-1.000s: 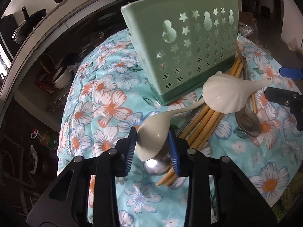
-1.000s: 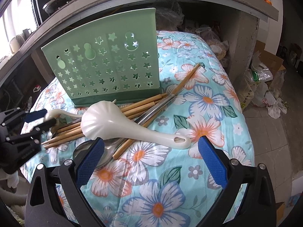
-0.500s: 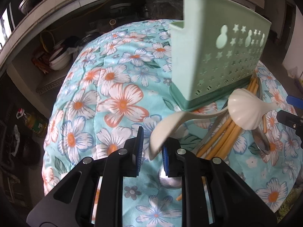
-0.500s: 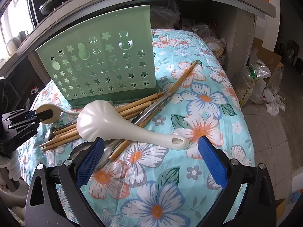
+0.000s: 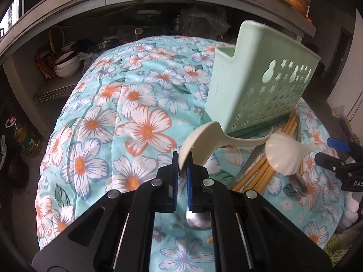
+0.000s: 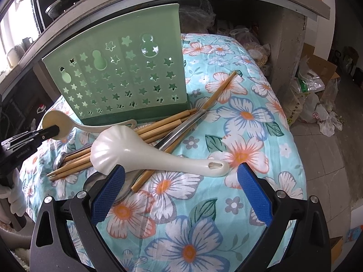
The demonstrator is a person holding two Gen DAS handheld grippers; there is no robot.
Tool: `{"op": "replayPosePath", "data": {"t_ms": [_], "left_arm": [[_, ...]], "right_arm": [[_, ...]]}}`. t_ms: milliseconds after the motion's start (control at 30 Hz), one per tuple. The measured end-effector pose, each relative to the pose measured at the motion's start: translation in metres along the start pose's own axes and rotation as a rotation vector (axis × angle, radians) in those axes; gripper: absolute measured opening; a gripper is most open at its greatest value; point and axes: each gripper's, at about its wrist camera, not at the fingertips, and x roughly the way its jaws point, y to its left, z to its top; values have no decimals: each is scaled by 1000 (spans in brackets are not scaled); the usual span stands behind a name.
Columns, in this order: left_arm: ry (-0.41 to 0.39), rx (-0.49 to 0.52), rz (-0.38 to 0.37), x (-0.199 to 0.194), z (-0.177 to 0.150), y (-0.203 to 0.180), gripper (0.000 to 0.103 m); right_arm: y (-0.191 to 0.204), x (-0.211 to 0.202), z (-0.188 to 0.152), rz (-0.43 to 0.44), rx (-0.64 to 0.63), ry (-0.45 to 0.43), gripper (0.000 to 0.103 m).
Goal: Organize utensils
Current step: 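Close the left tool on the cream spoon handle and lift it, then hold the cream spoon up with the left tool while the right tool reaches the metal spoon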
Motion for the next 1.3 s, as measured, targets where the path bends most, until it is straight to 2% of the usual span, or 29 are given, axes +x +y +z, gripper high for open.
{"op": "replayPosePath", "data": {"t_ms": [600, 1300], "left_arm": [[-130, 7, 10, -49, 17, -11, 3], [-212, -22, 54, -94, 4, 5, 3]], "right_arm": [[-2, -9, -2, 4, 13, -25, 97], [11, -30, -8, 8, -29, -68, 97]]}}
